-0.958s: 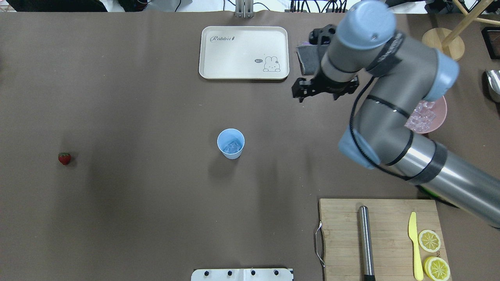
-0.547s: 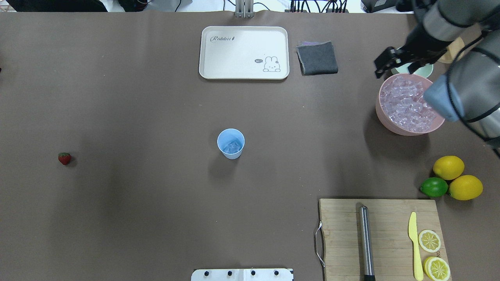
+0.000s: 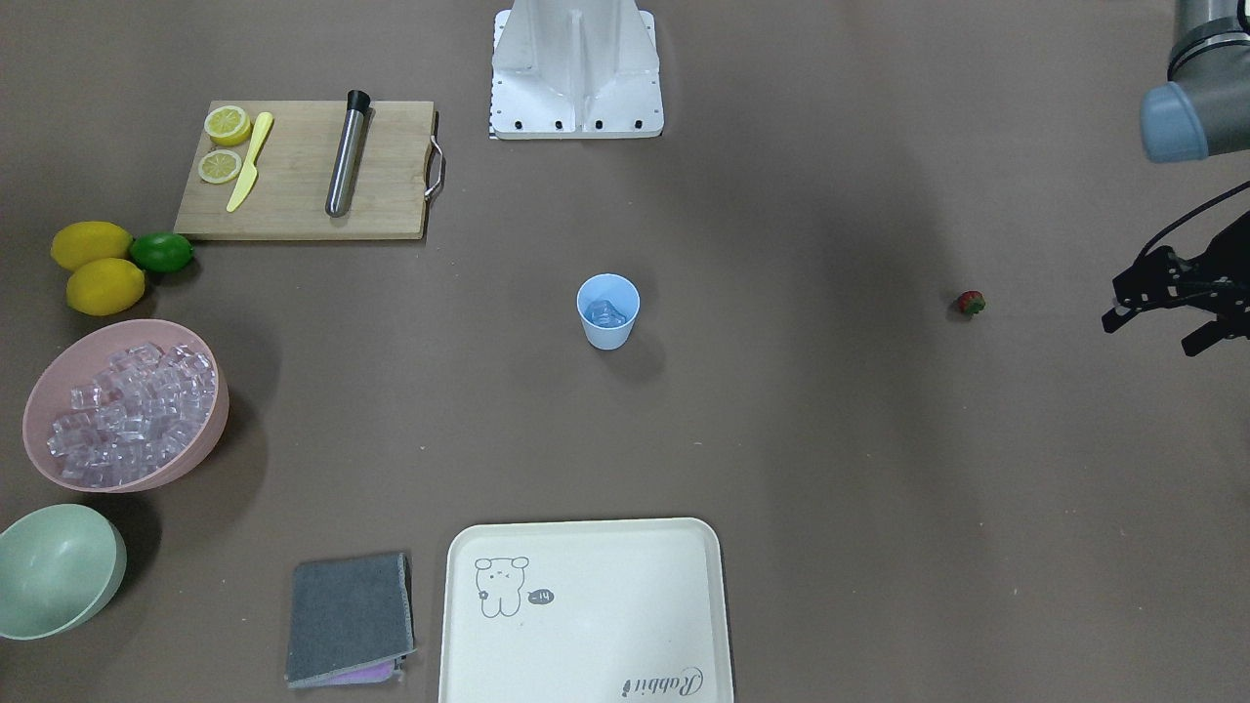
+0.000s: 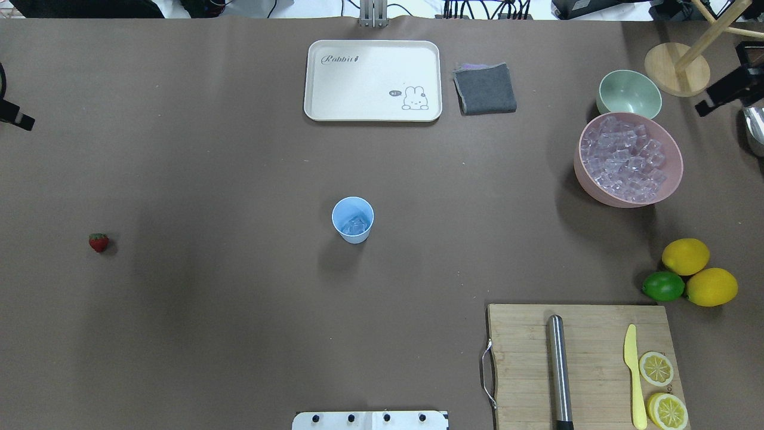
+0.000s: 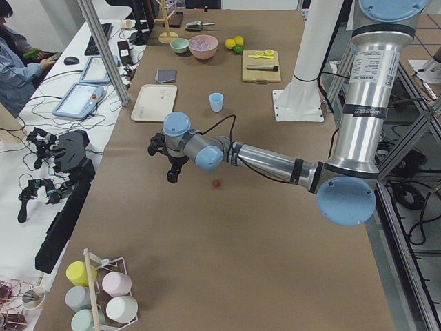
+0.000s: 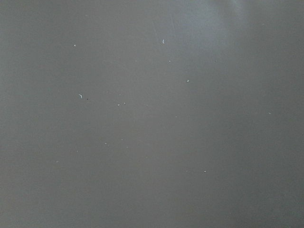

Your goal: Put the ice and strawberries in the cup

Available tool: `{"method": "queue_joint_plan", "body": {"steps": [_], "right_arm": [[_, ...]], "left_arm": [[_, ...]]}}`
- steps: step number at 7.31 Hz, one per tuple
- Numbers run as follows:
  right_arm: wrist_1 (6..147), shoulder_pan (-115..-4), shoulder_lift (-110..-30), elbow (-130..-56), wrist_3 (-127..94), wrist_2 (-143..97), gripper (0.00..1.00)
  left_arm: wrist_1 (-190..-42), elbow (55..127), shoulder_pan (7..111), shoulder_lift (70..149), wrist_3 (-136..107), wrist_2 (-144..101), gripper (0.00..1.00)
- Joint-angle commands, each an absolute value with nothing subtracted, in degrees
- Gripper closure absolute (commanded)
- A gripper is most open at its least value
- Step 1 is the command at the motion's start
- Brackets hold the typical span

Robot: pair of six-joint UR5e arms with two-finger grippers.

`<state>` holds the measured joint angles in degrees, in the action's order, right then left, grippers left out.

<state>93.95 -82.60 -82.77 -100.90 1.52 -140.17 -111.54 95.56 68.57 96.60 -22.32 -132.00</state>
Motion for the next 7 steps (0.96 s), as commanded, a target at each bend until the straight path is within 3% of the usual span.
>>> {"method": "queue_joint_plan", "body": {"steps": [1,4,7], "right_arm": [[93.96,-84.90,-85.16,-100.90,5.53,-140.36,0.01],[93.87,-84.90,-85.17,-100.55,5.54,-140.27,0.01],[93.78,-84.90,-85.34,-100.55,5.54,-140.10,0.01]], "left_arm": [[-111.71,96.15,63.22,95.11,-27.57,-130.08,0.02],[-123.42,96.43,55.39,88.61,-33.39,-128.85,0.02],[-127.27,94.04,46.42,89.21,-45.60,-119.63,0.02]]}}
